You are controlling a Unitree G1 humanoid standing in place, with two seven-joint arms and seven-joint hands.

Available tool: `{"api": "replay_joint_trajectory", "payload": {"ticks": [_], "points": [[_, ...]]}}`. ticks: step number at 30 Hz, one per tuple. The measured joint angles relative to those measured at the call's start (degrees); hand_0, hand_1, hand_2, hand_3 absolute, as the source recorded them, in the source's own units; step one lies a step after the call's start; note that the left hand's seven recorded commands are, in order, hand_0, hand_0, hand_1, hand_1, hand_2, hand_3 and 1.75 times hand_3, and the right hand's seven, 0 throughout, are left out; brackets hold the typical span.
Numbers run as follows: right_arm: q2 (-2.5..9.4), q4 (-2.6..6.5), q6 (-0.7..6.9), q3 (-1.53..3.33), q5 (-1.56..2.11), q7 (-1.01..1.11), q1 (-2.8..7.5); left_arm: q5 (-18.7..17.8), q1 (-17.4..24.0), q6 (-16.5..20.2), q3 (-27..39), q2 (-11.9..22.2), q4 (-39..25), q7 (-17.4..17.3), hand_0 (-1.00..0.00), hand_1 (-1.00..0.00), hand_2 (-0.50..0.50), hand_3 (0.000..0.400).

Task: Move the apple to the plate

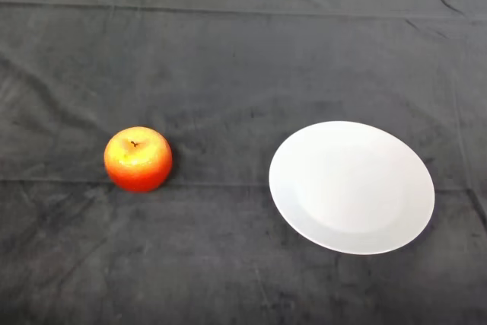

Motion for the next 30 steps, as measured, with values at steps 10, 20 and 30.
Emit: {"api": "replay_joint_trajectory", "payload": {"ticks": [10,20,30], "points": [[0.00,0.00,0.00,0.00,0.00,0.00,0.00,0.79,0.00,0.01,0.03,-0.10,0.00,0.00,0.00,0.00,0.00,0.000],[0.00,0.00,0.00,0.00,0.00,0.00,0.00,2.14,-0.03,0.02,-0.08,-0.67,-0.09,0.04,0.00,0.00,0.00,0.000],[0.01,0.00,0.00,0.00,0.00,0.00,0.00,6.37,-0.56,0.01,-4.37,-3.90,-2.16,-0.03,0.00,0.00,0.00,0.000]]}}
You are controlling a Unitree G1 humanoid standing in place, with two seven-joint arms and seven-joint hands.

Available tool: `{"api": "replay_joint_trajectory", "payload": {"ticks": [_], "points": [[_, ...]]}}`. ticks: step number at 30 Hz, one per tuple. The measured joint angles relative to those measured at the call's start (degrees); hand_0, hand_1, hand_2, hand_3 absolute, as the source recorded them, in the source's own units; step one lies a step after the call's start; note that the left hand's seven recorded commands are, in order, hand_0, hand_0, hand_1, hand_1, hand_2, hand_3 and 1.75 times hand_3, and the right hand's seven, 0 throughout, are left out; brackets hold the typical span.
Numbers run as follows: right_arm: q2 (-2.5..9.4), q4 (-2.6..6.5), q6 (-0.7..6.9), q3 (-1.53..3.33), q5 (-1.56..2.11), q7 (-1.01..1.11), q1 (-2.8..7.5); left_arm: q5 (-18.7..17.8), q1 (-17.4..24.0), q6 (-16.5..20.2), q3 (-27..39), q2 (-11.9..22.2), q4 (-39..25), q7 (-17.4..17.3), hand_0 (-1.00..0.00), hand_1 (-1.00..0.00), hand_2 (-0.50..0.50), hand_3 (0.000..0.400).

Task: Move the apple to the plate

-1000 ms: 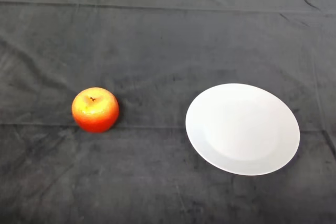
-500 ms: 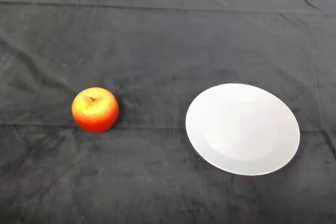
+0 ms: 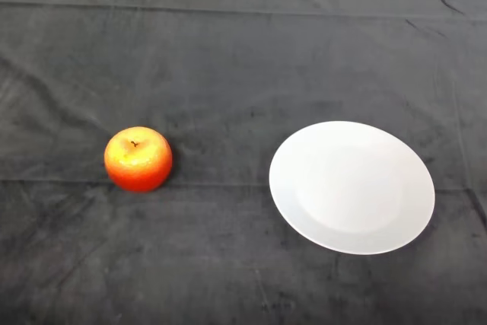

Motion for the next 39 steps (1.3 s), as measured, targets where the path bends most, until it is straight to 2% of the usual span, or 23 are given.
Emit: {"api": "replay_joint_trajectory", "payload": {"ticks": [5,18,26,34,39], "points": [[0.00,0.00,0.00,0.00,0.00,0.00,0.00,2.26,-1.88,-0.02,-1.91,-1.02,-0.25,-1.02,0.00,0.00,0.00,0.000],[0.00,0.00,0.00,0.00,0.00,0.00,0.00,8.20,-2.13,-0.18,-8.22,-5.24,-1.53,-5.59,0.00,0.00,0.00,0.000],[0.00,0.00,0.00,0.00,0.00,0.00,0.00,11.91,-2.37,-0.36,-11.99,-6.45,-2.08,-8.10,0.00,0.00,0.00,0.000],[0.01,0.00,0.00,0.02,0.00,0.00,0.00,15.97,-4.72,-0.75,-15.89,-7.92,-2.22,-8.63,0.00,0.00,0.00,0.000],[0.01,0.00,0.00,0.03,0.00,0.00,0.00,18.30,-6.28,-2.16,-18.65,-10.43,-2.37,-9.29,0.00,0.00,0.00,0.000]]}}
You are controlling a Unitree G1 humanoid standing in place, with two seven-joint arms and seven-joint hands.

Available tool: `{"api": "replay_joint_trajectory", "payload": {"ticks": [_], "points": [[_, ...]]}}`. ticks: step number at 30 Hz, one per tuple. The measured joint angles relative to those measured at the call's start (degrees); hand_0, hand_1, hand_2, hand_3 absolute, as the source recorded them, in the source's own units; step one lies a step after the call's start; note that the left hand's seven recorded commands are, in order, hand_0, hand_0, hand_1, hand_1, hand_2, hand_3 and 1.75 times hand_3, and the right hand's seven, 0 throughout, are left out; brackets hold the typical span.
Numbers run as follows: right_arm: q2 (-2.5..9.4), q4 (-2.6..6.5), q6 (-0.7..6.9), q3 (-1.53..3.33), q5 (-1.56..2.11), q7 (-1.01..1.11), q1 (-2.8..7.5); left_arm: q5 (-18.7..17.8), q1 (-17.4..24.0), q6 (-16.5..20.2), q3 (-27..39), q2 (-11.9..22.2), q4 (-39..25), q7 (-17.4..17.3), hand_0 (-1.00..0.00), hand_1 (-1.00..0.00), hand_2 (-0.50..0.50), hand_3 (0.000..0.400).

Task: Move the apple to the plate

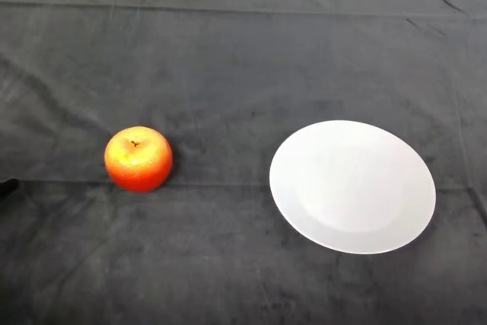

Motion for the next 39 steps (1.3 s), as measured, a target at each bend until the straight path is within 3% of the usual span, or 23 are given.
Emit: {"api": "replay_joint_trajectory", "payload": {"ticks": [8,39], "points": [[-0.01,0.00,0.00,-0.02,0.00,0.00,0.00,2.83,-0.12,-1.64,-3.96,-3.24,-0.32,-0.83,0.00,0.00,0.00,0.000],[-0.01,0.00,0.00,-0.01,0.00,0.00,0.00,12.15,-1.81,-6.76,-13.98,-9.01,-2.10,-1.53,0.00,0.00,0.00,0.000]]}}
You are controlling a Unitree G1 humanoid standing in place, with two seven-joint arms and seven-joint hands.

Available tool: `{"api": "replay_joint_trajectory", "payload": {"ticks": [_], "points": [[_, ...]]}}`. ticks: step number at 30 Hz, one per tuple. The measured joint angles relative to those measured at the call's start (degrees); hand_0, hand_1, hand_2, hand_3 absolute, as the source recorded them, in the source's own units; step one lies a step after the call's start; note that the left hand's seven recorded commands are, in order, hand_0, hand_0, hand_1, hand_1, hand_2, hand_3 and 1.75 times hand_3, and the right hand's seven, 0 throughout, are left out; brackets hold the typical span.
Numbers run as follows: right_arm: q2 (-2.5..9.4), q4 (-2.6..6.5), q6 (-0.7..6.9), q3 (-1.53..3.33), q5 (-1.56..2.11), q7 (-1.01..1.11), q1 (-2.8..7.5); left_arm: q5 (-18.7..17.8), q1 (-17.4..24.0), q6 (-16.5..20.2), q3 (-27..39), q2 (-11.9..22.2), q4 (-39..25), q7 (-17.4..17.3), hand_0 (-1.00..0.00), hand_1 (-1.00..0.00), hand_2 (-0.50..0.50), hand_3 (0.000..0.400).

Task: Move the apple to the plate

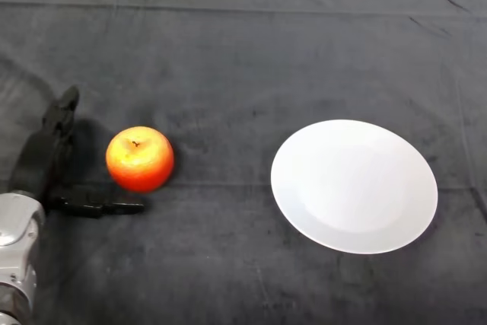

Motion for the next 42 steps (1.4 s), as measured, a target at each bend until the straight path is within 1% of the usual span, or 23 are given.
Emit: {"api": "replay_joint_trajectory", "payload": {"ticks": [2,5,7,8,9,10,11,18,22,27,30,37,42], "points": [[0.00,0.00,0.00,0.00,0.00,0.00,0.00,0.23,-0.31,-0.46,-1.31,-0.56,0.00,-0.03,0.00,0.00,0.00,0.000],[0.00,0.00,0.00,0.00,0.00,0.00,0.00,0.32,-0.34,-0.93,-1.65,-1.23,0.00,-0.07,0.00,0.00,0.00,0.000],[0.00,0.00,0.00,0.00,0.00,0.00,0.00,1.01,-0.34,-1.24,-1.83,-1.32,0.00,-0.07,0.00,0.00,0.00,0.000],[0.00,0.00,0.00,0.00,0.00,0.00,0.00,1.33,-0.34,-1.39,-1.97,-1.33,0.00,-0.08,-0.07,0.00,-0.04,0.030],[0.00,0.00,0.00,0.00,0.00,0.00,0.00,1.36,-0.34,-1.56,-2.36,-1.33,0.00,-0.07,-0.17,0.00,-0.09,0.069],[0.00,0.00,0.00,0.00,0.00,0.00,0.00,1.37,-0.34,-1.76,-2.99,-1.32,0.00,-0.05,-0.61,0.00,-0.31,0.245],[0.00,0.00,0.00,0.00,0.00,0.00,0.00,1.43,-0.34,-1.92,-3.38,-1.36,0.00,-0.05,-1.00,0.00,-0.50,0.400],[0.00,0.00,0.00,0.00,0.00,0.00,0.00,2.45,-0.51,-2.48,-4.51,-1.39,-0.01,-0.08,-1.00,0.00,-0.50,0.400],[0.00,0.00,0.00,0.00,0.00,0.00,0.00,2.83,-1.32,-2.46,-6.37,-1.56,-0.01,-0.57,-1.00,0.00,-0.50,0.400],[0.00,0.00,0.00,0.00,0.00,0.00,0.00,3.93,-3.41,-2.01,-8.15,-2.63,-0.01,-1.59,-1.00,0.00,-0.50,0.400],[0.00,0.00,0.00,0.00,0.00,0.00,0.00,4.07,-4.64,-1.66,-8.53,-3.20,-0.01,-1.68,-1.00,0.00,-0.50,0.400],[0.00,0.00,0.00,-0.01,0.00,0.00,0.00,5.14,-7.90,-1.72,-8.82,-3.28,-0.02,-1.61,-1.00,0.00,-0.50,0.400],[0.00,0.00,0.00,0.00,0.00,0.00,0.00,6.03,-9.50,-2.03,-10.42,-3.95,-0.02,-1.36,-1.00,0.00,-0.50,0.400]]}}
